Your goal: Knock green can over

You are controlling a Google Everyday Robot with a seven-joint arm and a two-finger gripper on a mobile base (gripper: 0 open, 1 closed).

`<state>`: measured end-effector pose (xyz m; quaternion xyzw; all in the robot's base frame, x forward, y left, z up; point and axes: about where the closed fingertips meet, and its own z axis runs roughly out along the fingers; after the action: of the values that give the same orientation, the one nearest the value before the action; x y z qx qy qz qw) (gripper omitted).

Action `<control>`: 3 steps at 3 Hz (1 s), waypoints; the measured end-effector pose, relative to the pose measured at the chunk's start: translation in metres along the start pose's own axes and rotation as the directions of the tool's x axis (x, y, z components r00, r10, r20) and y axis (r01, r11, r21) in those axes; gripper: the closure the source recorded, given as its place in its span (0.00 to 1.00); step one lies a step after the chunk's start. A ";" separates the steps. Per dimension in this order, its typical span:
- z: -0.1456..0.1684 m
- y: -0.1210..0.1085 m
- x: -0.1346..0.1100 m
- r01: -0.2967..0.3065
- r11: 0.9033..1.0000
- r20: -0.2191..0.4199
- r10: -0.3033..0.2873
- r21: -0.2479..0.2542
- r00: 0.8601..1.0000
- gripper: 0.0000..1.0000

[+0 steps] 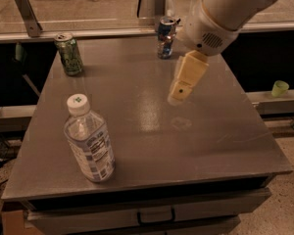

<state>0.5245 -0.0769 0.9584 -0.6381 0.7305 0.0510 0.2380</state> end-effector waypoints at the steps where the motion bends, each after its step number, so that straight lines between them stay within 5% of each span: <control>1: 0.038 -0.017 -0.088 0.066 0.998 0.118 -0.064 -0.006 0.991 0.00; 3: 0.054 -0.025 -0.092 0.026 1.000 0.153 -0.023 -0.014 0.988 0.00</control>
Offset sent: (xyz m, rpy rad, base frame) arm 0.0281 0.0721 0.0055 0.0799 -0.0304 0.0665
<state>0.5707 0.0227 0.9550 -0.6430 0.7017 0.1027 0.2891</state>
